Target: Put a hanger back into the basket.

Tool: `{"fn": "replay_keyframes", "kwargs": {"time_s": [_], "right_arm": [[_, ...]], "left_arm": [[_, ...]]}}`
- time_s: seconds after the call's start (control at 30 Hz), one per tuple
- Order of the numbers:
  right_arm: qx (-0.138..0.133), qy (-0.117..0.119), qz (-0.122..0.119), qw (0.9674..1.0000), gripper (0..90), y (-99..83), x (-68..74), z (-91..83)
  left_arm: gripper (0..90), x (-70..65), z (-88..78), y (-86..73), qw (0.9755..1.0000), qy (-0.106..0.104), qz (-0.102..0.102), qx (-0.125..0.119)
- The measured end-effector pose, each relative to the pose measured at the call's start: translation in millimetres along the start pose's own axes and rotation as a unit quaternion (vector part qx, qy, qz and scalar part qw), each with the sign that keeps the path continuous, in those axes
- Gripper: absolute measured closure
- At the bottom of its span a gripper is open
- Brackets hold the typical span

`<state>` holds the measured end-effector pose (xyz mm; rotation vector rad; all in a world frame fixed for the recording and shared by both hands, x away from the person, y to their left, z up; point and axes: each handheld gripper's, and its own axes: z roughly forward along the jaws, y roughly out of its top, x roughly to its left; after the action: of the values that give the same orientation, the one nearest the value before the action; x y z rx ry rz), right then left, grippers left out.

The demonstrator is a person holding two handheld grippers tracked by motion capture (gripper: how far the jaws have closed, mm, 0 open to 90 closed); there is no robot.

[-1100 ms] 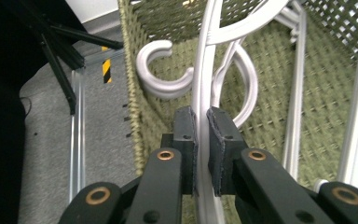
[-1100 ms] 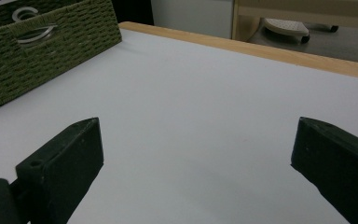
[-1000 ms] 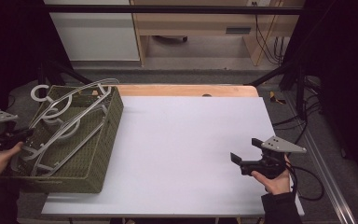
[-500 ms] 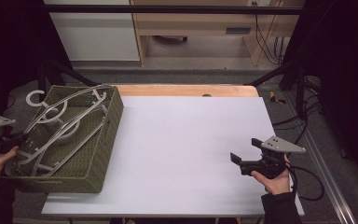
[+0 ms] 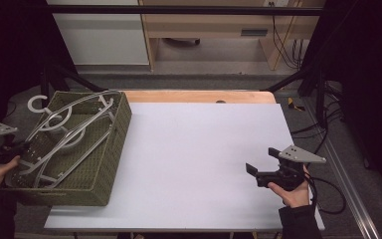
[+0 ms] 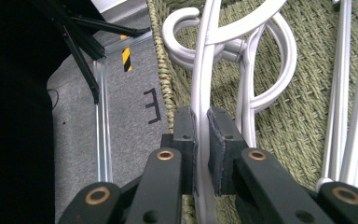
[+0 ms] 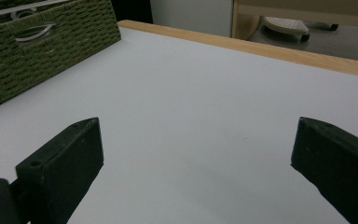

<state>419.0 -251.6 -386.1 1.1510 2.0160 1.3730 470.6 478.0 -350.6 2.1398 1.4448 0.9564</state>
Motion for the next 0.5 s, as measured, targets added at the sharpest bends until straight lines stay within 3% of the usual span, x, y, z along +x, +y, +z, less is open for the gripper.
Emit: {"fn": "replay_keyframes", "kwargs": {"time_s": [0.13,0.17,0.23,0.33,0.5], "right_arm": [[0.001,0.001,0.001,1.0000,2.5,-0.2,0.3,0.7],[0.003,0.000,-0.001,1.0000,2.5,-0.4,0.4,1.2],[0.003,0.001,-0.002,1.0000,2.5,-0.4,0.7,1.4],[0.002,0.002,-0.003,1.0000,2.5,-0.4,0.2,0.8],[0.001,0.003,-0.001,1.0000,2.5,-0.2,0.4,0.6]], "left_arm": [[82.2,-0.7,0.1,1.7,1.0000,0.004,0.002,-0.001],[82.2,-4.0,1.7,3.5,0.9998,0.017,0.007,0.003],[82.2,-5.5,2.9,3.9,0.9997,0.024,0.009,0.004],[82.2,-6.2,4.8,2.3,0.9997,0.022,0.006,0.006],[82.1,-20.2,11.8,-4.1,0.9992,0.027,0.023,0.018]]}}
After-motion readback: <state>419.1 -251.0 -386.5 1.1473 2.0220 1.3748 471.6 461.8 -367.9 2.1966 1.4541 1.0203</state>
